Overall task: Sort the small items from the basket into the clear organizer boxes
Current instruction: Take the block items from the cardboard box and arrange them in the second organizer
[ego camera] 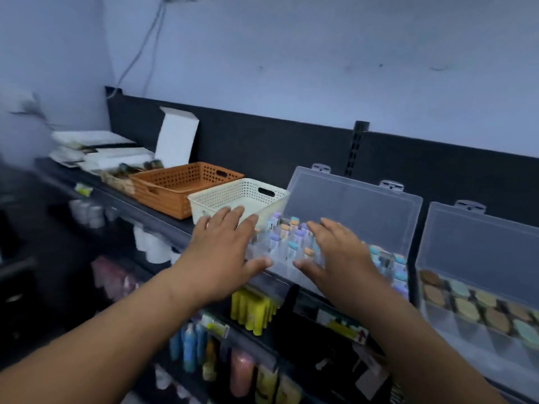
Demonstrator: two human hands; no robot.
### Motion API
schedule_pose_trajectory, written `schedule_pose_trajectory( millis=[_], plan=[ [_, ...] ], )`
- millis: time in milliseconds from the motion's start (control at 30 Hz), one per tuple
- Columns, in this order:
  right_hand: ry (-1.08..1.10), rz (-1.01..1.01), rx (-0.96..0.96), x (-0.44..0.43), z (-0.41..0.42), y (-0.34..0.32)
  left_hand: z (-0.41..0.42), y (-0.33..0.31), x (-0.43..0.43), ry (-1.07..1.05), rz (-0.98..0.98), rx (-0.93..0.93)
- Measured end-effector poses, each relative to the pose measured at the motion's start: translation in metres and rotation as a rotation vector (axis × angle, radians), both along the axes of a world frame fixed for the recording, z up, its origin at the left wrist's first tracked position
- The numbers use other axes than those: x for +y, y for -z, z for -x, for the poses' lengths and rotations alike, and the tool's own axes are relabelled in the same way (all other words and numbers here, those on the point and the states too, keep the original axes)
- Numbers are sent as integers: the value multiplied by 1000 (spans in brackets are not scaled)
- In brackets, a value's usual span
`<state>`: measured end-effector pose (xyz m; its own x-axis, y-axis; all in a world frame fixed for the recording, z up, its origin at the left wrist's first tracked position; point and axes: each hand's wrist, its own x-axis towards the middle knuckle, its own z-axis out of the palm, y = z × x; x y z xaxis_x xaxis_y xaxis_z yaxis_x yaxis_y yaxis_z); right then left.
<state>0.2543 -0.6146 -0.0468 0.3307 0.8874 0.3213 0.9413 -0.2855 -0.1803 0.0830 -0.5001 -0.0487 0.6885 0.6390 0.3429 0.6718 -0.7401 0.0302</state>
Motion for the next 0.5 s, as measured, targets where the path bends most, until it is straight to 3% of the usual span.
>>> schedule_pose_trajectory(
  millis=[500],
  plan=[
    [-253, 51, -3, 170, 103, -24, 137, -14, 129, -232, 56, -31]
  ],
)
